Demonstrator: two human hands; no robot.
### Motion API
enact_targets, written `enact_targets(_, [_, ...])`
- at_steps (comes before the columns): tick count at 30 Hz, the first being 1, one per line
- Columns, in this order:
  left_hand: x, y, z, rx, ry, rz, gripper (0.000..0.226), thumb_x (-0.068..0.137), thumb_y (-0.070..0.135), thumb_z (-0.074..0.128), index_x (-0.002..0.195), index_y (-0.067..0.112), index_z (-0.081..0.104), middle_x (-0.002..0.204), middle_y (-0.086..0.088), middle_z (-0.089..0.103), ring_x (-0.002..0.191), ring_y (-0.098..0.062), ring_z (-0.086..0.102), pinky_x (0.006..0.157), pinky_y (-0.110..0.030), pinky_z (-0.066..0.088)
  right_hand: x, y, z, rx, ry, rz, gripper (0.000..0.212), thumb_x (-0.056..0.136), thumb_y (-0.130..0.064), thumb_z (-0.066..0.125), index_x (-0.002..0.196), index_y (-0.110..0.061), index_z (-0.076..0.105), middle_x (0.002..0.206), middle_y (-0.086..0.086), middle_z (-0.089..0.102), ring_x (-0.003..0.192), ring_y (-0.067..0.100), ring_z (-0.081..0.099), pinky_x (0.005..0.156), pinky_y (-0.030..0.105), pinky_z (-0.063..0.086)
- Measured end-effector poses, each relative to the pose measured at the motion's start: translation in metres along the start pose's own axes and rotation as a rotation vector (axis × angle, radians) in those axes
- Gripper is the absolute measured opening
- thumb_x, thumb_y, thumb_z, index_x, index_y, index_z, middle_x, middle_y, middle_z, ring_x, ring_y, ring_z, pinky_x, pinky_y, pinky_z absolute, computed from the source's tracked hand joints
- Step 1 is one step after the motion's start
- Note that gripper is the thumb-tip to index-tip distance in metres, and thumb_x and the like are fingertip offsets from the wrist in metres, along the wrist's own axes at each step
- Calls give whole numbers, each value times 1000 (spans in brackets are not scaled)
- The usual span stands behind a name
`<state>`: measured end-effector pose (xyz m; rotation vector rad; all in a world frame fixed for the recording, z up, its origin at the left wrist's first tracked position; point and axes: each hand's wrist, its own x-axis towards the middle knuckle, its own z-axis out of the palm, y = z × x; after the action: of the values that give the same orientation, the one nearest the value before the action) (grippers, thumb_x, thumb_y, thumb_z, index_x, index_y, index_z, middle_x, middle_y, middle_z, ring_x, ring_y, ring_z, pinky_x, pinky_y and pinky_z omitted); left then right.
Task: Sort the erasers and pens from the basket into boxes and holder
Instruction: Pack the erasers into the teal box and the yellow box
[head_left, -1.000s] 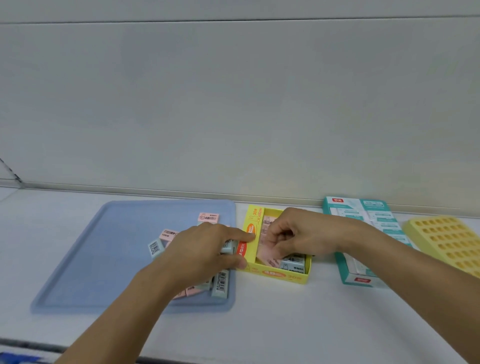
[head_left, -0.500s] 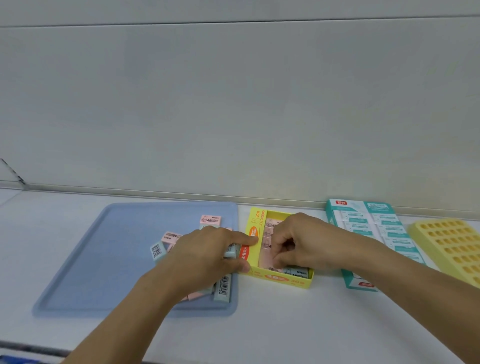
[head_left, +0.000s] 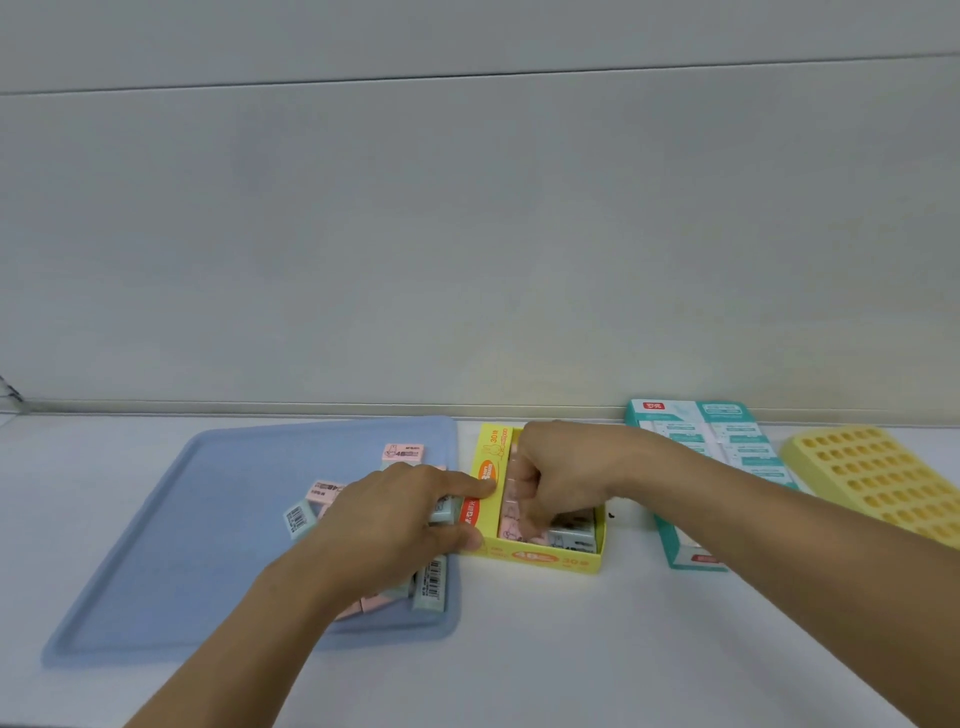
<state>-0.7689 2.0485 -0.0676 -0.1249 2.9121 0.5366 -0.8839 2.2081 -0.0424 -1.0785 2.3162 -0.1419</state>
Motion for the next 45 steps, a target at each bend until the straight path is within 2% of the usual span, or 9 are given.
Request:
enact_targets(4, [-1,1,1,-22,8,0,47,87,55,60,131,60,44,132,19,56,115,-9,52,90,-27,45,-1,0,4,93,53,57,28,75,-41,80,64,-22,61,66,-10,61,60,5,57,53,20,44])
enact_targets(10, [-1,0,3,-30,15,1,47,87,56,61,131,59,45,130,18,57,113,-9,53,89,-28,46,4,-3,13,-48,152,86,37,69,-48,81,68,-20,57,77,-6,64,81,16,66,73,35,54])
enact_targets(15, [-1,0,2,-37,19,7,47,86,56,61,130,59,45,132,20,56,114,-9,52,89,-27,46,0,6,6,229,32,107,25,77,-37,80,71,-15,71,59,-4,64,48,6,54,48,20,43])
enact_targets(21, [-2,1,1,-42,9,11,48,86,54,62,131,58,46,132,19,56,116,-10,53,91,-28,46,0,-1,14,-232,227,67,53,74,-55,74,60,-19,38,61,-7,44,60,13,44,51,26,29])
enact_targets(27, [-5,2,-1,-56,16,6,48,86,55,61,131,58,44,134,19,55,118,-10,52,93,-30,46,-17,17,7,-3,229,12,43,74,-49,76,69,-10,59,64,-2,57,58,12,48,55,30,38])
enact_targets(33, [-3,3,6,-125,32,-6,47,86,54,62,131,54,48,125,20,59,110,-6,55,93,-30,48,-25,14,13,-286,238,13,41,73,-57,73,68,-22,53,69,-11,54,63,7,47,61,25,34])
enact_targets(38, [-3,22,-2,-1498,46,-188,43,84,48,58,111,17,69,70,1,53,56,-10,47,44,-21,39,-25,16,7,400,584,-49,24,81,-40,74,72,-20,64,69,-5,64,59,5,54,58,28,44])
enact_targets(41, [2,33,-10,-2166,-12,-291,49,90,35,58,121,-3,60,92,-18,66,79,-26,67,64,-34,61,-27,3,12,630,780,-212,7,84,-23,73,79,-23,68,72,-2,65,64,14,55,60,20,45])
enact_targets(45, [3,43,-13,-2292,-83,-215,56,96,32,50,132,-10,47,126,-28,59,114,-36,62,93,-46,51,-26,-7,14,584,808,-189,14,80,-28,77,91,-29,69,74,-10,60,63,2,48,61,16,43])
